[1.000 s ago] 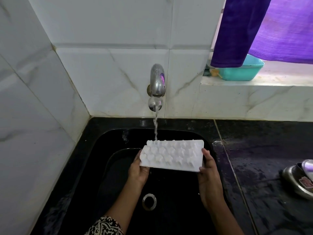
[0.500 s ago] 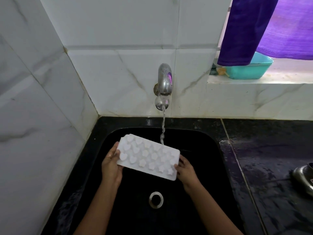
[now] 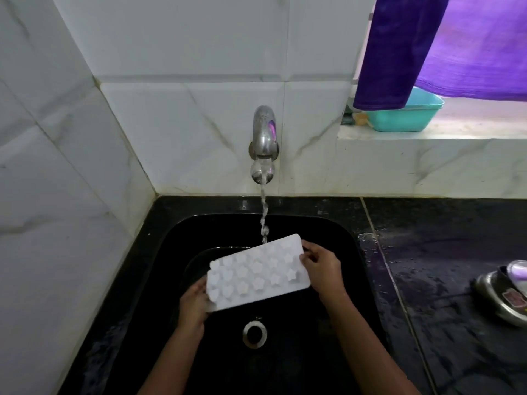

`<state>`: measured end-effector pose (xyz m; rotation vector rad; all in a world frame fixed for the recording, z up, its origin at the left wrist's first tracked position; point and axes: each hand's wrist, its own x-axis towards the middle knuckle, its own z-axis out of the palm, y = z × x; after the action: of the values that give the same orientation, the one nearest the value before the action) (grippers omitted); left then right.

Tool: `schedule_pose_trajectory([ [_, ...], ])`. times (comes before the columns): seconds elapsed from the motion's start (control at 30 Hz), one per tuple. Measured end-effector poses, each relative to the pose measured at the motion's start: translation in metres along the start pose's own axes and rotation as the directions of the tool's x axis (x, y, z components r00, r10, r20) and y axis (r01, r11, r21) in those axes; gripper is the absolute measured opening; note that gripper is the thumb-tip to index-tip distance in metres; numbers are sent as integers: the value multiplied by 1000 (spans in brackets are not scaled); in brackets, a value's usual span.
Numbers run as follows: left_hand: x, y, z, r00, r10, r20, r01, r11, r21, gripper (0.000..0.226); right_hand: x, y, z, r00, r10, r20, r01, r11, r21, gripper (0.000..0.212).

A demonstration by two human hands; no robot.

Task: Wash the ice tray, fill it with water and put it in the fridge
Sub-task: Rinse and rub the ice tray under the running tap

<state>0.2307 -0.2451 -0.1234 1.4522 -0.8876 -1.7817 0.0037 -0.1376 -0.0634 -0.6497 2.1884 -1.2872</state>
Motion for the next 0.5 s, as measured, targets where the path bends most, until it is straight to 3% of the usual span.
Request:
schedule_pose_trajectory([
  [0.13, -10, -19, 57, 970, -210, 126, 215, 976, -26, 41, -8, -9, -52, 984, -131, -124, 100, 968, -228, 33],
  [0.2, -12, -17, 81, 935, -318, 154, 321, 947, 9, 30, -14, -14, -73, 968, -182, -171, 133, 956, -261, 33],
  [0.23, -11, -14, 91, 916, -361, 177, 362, 932, 28, 36, -17, -16, -82, 960, -217, -178, 167, 952, -256, 32],
  [0.37, 2, 3, 111, 824, -418, 382, 459, 888, -20, 73, -31, -13, -99, 910, -387, -152, 368, 919, -140, 33],
  [0.5, 8, 14, 110, 868, -321, 379, 390, 913, -120, 35, -39, 6, -97, 896, -384, -223, 410, 908, 83, 37],
])
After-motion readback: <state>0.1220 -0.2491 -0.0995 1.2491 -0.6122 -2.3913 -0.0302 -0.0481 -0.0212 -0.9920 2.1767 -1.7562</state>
